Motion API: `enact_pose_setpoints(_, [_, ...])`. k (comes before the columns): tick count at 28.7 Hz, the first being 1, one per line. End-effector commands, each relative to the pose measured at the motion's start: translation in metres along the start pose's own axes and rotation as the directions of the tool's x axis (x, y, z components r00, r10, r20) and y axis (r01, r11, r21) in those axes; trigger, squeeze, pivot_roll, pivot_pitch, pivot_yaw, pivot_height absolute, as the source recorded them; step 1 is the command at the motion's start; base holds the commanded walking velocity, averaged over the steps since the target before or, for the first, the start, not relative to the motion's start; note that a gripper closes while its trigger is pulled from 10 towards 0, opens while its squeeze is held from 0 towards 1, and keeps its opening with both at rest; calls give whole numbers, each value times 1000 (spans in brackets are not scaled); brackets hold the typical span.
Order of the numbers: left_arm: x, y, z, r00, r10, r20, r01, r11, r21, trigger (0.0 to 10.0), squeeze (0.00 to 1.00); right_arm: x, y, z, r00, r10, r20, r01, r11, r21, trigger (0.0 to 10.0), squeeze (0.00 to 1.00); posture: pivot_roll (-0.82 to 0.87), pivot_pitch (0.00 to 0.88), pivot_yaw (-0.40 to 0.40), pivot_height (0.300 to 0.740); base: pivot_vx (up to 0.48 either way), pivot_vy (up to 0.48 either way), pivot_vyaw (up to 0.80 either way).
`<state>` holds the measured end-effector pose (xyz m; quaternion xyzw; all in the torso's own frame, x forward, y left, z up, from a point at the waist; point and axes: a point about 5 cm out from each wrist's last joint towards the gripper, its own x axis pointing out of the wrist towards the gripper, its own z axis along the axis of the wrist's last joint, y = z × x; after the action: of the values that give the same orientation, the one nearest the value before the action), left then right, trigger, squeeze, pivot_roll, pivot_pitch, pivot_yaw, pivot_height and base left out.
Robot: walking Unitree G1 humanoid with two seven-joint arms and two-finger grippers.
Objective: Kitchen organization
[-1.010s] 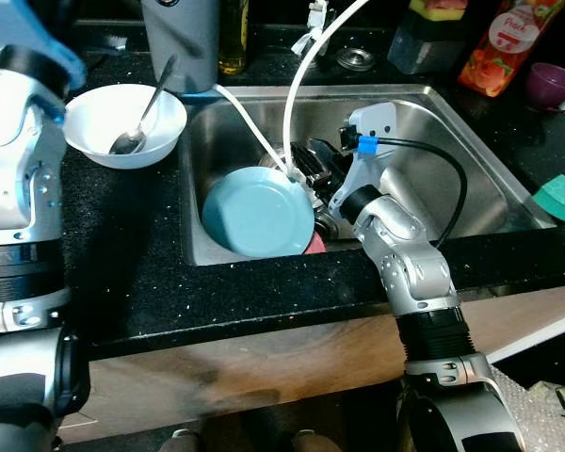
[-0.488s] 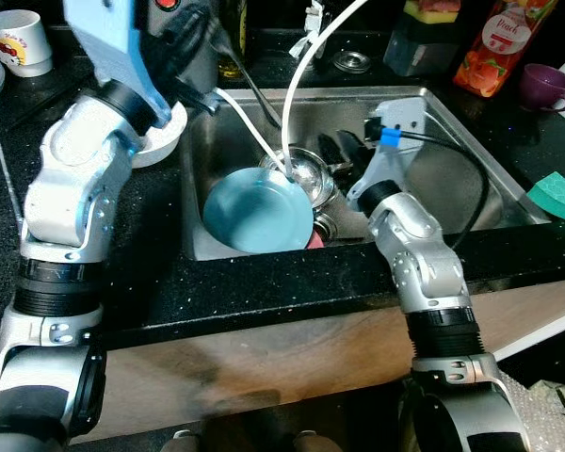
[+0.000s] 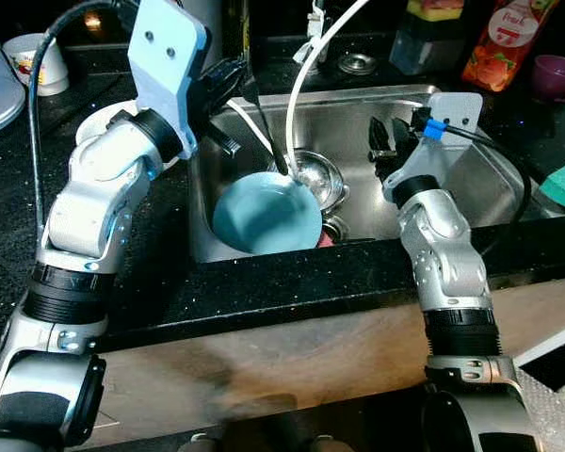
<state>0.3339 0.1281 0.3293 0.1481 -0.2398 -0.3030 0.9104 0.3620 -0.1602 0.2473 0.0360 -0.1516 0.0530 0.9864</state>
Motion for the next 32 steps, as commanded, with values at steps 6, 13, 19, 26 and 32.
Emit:
enact_pose_setpoints(6, [-1,-17,-31,984,-81,-160,97,990,98,0,0,-1,0,-4,1000,17,-13,-17,999,-43,10000,0,51,127,13,740,0,0,0])
enact_pose_setpoints(13, [-9,-28,-54,948,-128,-291,186,965,182,0,0,0,7,-8,996,68,-48,-71,996,-52,10000,0,39,128,5,740,0,0,0])
enact_pose_setpoints(19, [-12,-32,-62,936,-133,-326,205,959,196,0,0,-1,19,-14,979,166,-116,-175,982,-70,10000,0,32,130,0,740,0,0,0])
enact_pose_setpoints(26, [-12,-34,-66,940,-117,-321,170,975,142,3020,0,-1,23,-16,969,196,-148,-212,973,-97,10000,0,29,126,-5,740,0,0,0])
enact_pose_setpoints(32, [-11,-33,-66,939,-109,-326,162,976,142,10000,1000,0,23,-15,968,202,-152,-218,971,-101,10000,0,28,124,-8,740,0,0,0])
